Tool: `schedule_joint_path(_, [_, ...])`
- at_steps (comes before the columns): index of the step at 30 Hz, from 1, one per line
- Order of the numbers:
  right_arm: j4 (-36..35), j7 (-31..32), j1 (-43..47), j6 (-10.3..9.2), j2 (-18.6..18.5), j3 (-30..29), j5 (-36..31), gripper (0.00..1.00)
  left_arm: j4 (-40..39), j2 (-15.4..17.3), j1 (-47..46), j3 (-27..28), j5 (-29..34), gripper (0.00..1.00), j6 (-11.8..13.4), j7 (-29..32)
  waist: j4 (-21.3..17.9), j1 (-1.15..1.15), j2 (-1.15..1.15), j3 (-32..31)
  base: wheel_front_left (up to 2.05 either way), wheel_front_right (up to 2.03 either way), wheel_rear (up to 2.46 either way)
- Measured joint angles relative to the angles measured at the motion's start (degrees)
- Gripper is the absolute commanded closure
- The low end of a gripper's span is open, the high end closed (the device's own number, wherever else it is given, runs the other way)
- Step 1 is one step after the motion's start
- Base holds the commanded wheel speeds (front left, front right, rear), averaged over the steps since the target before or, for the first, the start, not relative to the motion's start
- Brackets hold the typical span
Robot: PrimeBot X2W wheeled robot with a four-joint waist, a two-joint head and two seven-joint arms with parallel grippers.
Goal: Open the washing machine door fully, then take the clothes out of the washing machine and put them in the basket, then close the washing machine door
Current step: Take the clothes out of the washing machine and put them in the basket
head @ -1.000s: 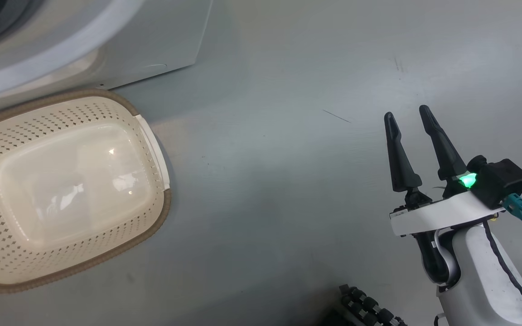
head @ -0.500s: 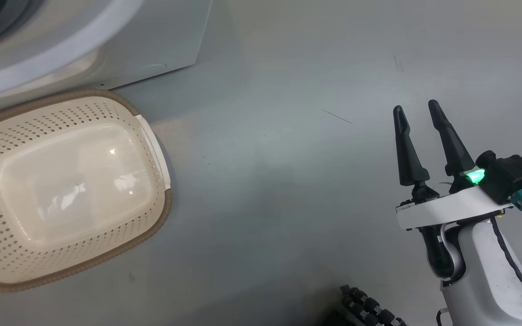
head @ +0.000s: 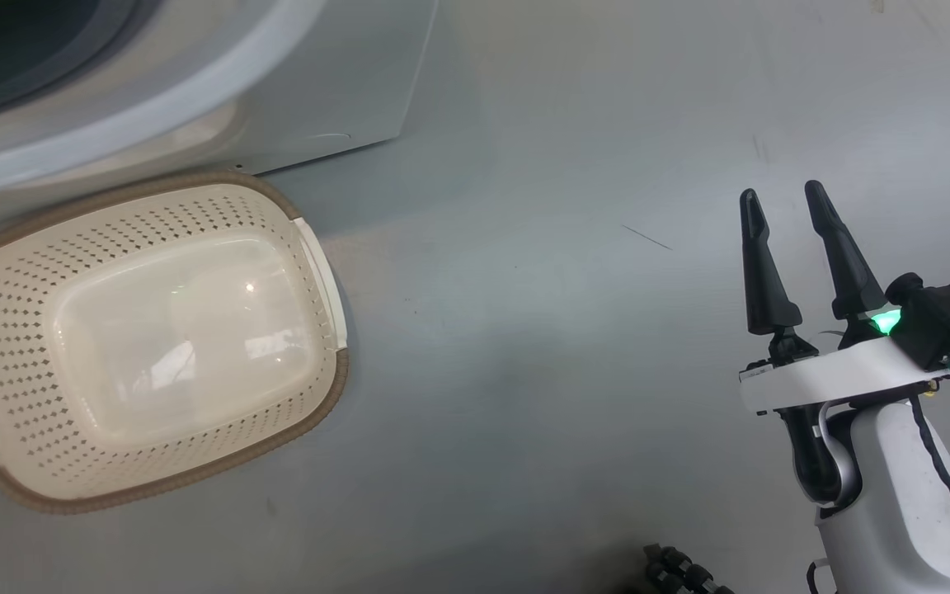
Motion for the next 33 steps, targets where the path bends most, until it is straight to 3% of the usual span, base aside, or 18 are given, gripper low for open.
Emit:
schedule_joint_path(15, [0.3, 0.0, 1.6, 0.43, -0.6, -1.6, -1.5, 0.0, -7.4, -5.5, 12.4, 0.0, 0.8, 1.0, 3.9, -13.3, 4.0, 0.0, 0.0, -4.3, 0.0, 0.0, 0.0])
schedule_joint_path(27, [0.8, 0.0, 4.1, 0.43, -1.6, -3.4, -2.5, 0.0, -13.1, -10.6, 22.5, -2.2, 1.7, 1.0, 5.1, -20.7, 7.5, 0.0, 0.0, -9.2, 0.0, 0.0, 0.0])
schedule_joint_path(33, [1.3, 0.0, 5.7, 0.43, -1.6, -3.6, -3.4, 0.0, -16.2, -11.1, 26.9, -3.6, 3.7, 1.0, 5.6, -22.4, 9.2, 0.0, 0.0, -12.3, 0.0, 0.0, 0.0])
